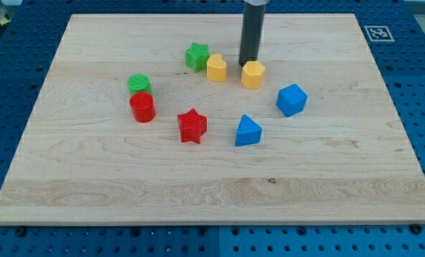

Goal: Slide the yellow heart towards center of the board

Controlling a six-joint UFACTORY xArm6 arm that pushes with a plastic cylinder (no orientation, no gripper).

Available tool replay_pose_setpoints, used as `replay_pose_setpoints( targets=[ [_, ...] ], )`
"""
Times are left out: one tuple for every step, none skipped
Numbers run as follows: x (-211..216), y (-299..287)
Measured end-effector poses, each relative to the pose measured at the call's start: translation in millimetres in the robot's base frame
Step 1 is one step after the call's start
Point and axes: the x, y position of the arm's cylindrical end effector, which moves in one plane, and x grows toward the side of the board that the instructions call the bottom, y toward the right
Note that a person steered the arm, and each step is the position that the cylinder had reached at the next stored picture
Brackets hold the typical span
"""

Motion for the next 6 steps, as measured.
replay_pose_setpoints(
  targets=[
    [0,-49],
    [0,-58],
    [7,-58],
    [26,-58],
    [36,-58],
    [40,-58]
  ],
)
